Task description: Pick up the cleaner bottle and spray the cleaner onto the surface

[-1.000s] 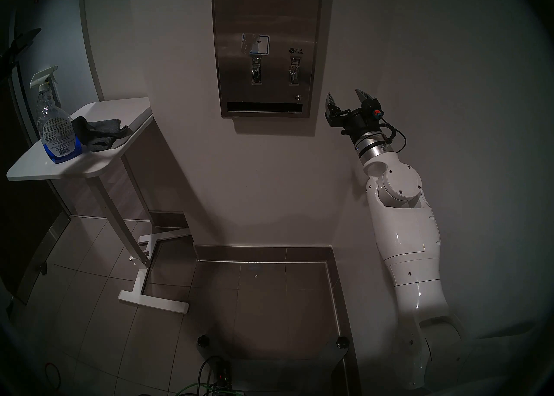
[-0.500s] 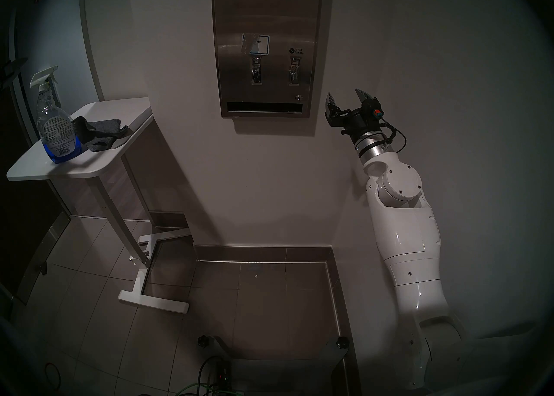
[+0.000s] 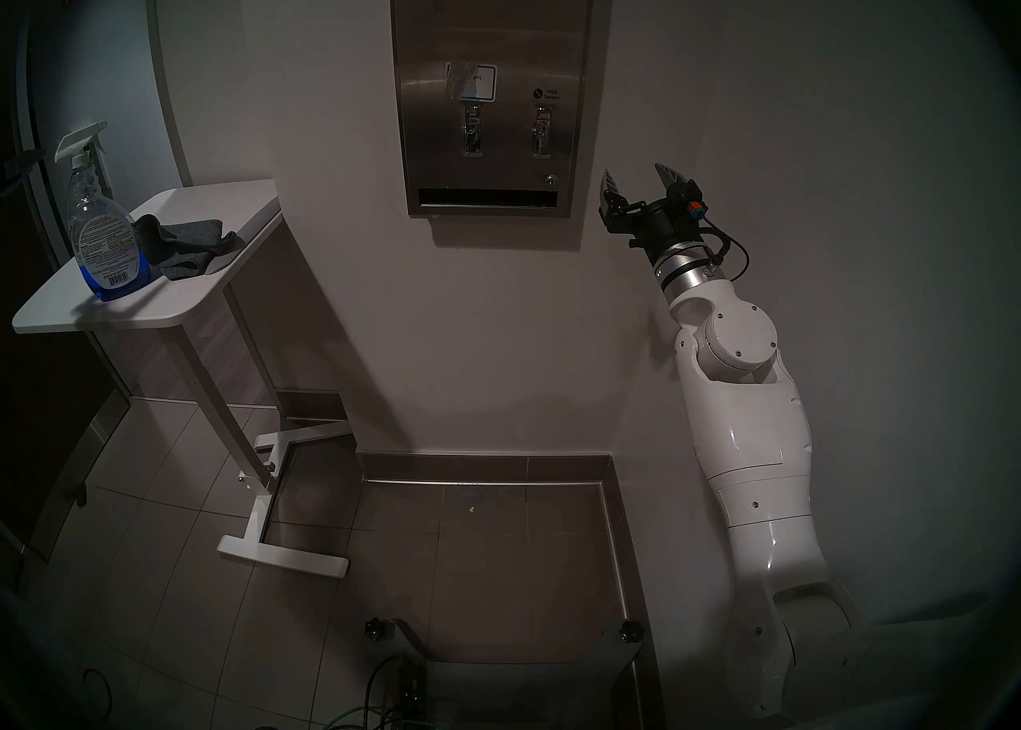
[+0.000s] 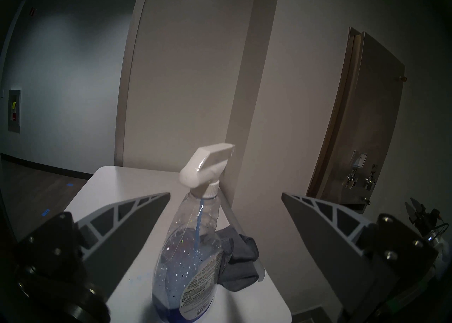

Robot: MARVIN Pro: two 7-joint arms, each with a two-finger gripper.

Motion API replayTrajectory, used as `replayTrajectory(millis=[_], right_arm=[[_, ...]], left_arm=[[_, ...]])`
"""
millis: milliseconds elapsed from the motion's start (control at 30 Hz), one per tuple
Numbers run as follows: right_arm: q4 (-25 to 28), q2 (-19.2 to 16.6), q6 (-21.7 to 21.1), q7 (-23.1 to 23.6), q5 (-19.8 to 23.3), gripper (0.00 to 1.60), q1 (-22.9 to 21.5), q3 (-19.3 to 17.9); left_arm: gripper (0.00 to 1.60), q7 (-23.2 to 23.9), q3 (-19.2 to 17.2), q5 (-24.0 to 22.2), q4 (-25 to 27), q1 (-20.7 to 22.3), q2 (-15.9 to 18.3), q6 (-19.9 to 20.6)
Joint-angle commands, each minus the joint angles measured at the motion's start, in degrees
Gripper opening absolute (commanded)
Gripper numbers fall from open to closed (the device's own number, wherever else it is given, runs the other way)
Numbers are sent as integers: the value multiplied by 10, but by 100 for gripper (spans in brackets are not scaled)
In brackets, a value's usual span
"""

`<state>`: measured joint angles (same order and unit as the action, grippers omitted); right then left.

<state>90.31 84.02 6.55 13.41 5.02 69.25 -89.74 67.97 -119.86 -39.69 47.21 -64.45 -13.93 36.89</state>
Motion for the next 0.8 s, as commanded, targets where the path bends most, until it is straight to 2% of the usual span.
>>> replayTrajectory(millis=[0, 133, 233, 333, 367, 400, 667, 767], right_arm=[[21, 1, 5, 2, 2, 160, -18, 1], [22, 1, 5, 2, 2, 160, -18, 1], [22, 1, 5, 2, 2, 160, -18, 1], [22, 1, 5, 2, 2, 160, -18, 1], [22, 1, 5, 2, 2, 160, -18, 1], [22, 1, 5, 2, 2, 160, -18, 1], [23, 1, 5, 2, 2, 160, -18, 1], [23, 1, 5, 2, 2, 160, -18, 1]], left_arm=[[160, 62, 7, -15, -7, -14, 33, -35], [160, 84, 21, -13, -23, -22, 36, -64], [160, 106, 29, -6, -37, -20, 32, -105], [160, 117, 36, 0, -43, -16, 27, -128], [160, 121, 40, 1, -49, -14, 24, -148], [160, 123, 41, 4, -50, -11, 22, -146], [160, 112, 63, 4, -75, 13, 10, -236], [160, 102, 71, 4, -82, 25, 8, -256]])
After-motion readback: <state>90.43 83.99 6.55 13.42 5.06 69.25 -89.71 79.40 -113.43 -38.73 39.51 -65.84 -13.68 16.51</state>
